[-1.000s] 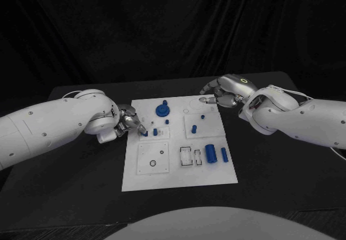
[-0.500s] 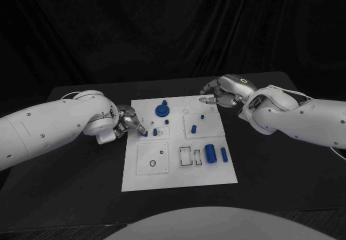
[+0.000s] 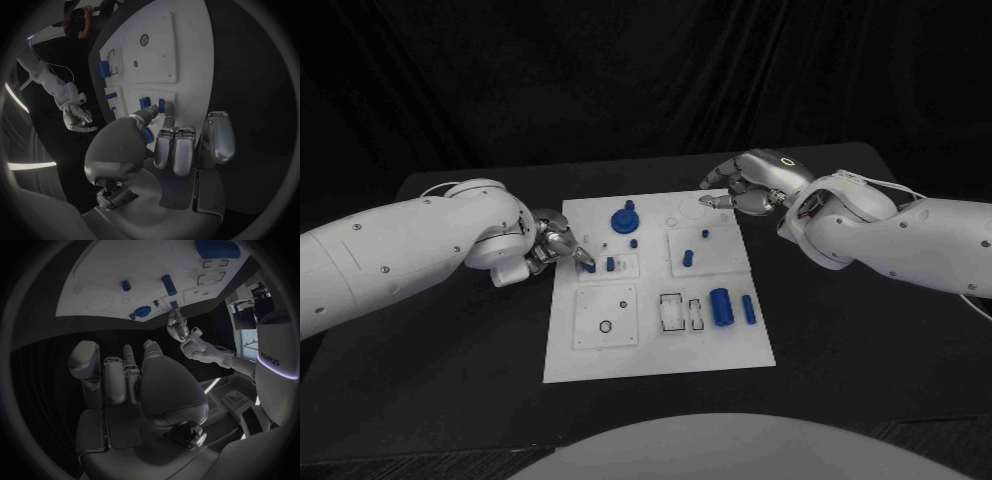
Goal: Assemble the parts on the task board
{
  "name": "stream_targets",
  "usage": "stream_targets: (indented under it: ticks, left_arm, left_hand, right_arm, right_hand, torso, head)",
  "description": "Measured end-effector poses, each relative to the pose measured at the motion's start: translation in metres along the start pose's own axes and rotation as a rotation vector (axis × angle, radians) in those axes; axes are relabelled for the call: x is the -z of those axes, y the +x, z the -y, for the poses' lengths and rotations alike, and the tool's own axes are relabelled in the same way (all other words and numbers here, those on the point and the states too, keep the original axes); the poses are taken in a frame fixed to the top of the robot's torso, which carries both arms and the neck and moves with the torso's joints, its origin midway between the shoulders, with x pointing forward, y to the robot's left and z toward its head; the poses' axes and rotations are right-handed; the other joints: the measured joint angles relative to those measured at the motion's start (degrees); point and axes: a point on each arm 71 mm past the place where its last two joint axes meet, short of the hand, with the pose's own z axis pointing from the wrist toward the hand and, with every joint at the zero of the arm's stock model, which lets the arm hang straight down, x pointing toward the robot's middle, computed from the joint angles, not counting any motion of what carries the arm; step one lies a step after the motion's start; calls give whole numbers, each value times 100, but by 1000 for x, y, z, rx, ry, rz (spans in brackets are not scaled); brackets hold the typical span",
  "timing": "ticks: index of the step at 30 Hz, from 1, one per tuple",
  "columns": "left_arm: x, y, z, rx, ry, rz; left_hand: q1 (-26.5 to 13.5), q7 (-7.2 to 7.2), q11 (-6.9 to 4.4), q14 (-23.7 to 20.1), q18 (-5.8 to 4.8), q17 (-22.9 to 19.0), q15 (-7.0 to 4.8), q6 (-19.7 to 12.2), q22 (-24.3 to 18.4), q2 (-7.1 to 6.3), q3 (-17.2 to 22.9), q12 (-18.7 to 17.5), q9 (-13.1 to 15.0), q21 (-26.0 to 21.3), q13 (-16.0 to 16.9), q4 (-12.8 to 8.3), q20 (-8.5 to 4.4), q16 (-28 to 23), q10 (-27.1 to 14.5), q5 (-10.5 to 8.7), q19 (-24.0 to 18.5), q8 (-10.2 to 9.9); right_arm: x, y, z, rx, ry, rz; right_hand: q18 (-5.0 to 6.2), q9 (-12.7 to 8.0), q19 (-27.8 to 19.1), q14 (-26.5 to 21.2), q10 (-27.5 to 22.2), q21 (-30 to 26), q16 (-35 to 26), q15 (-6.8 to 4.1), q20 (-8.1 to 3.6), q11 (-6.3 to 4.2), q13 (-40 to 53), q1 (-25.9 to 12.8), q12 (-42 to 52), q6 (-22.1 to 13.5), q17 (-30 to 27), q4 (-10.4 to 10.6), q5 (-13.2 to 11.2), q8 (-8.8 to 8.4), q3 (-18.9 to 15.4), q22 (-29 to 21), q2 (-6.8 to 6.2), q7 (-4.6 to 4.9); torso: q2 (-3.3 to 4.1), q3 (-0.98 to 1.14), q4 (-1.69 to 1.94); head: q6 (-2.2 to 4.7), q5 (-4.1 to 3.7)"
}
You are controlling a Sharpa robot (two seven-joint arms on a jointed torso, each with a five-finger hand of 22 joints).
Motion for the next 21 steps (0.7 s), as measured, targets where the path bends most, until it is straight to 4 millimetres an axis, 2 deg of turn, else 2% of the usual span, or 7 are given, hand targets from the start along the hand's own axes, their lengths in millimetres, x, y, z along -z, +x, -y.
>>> stream_targets:
  ticks: [2, 7, 9, 21]
  left_arm:
    - [0, 1, 0, -2, -1, -2]
    - [-1, 2, 1, -5, 0, -7]
    - [-1, 1, 1, -5, 0, -8]
    - [-2, 0, -1, -6, -5, -10]
  left_hand:
    - [-81, 23, 0, 0, 0, 0, 0, 19, 0, -53, -226, 0, -91, -7, 0, 131, 0, 0, 0, -146, 0, -45]
    - [-276, 74, 0, 0, 0, 0, 0, 71, 0, -128, -624, 0, -195, -23, 0, 388, 0, 0, 0, -477, 0, -71]
    - [-290, 75, 0, 0, 0, 0, 0, 71, 0, -142, -711, 0, -211, -23, 0, 447, 0, 0, 0, -550, 0, -71]
    - [-312, 60, 0, 0, 0, 0, 0, 125, 0, -119, -907, 0, -213, -45, 0, 529, -1, 0, 0, -610, 1, -67]
  right_arm:
    - [0, 0, 0, 0, 1, -1]
    - [0, 0, 0, 0, 3, -3]
    - [0, 0, 0, 0, 4, -3]
    - [0, 2, 1, -1, 8, -8]
  right_hand:
    - [91, -6, 0, 6, -9, 0, 0, -6, 0, 9, 0, 15, -1, 19, 0, 1, 53, 0, 19, 0, -14, 19]
    - [89, -10, 0, 14, -10, -22, 0, -12, 0, 10, 0, 68, -2, 40, 0, 4, 144, -22, 35, 0, -67, -3]
    - [89, -16, 0, 12, -20, -22, 0, -14, 0, 20, 0, 103, -2, 40, 0, -5, 182, -22, 57, 0, -61, -3]
    - [88, -21, 0, 1, -27, -43, 0, -24, 0, 27, 1, 143, 9, 40, 0, 11, 292, -49, 73, -1, -69, -3]
  torso:
    - [1, -1, 1]
    - [-1, -3, 1]
    - [-2, -5, 2]
    - [-5, -4, 2]
  head:
    - [0, 3]
    - [0, 4]
    - [0, 1]
    - [0, -9]
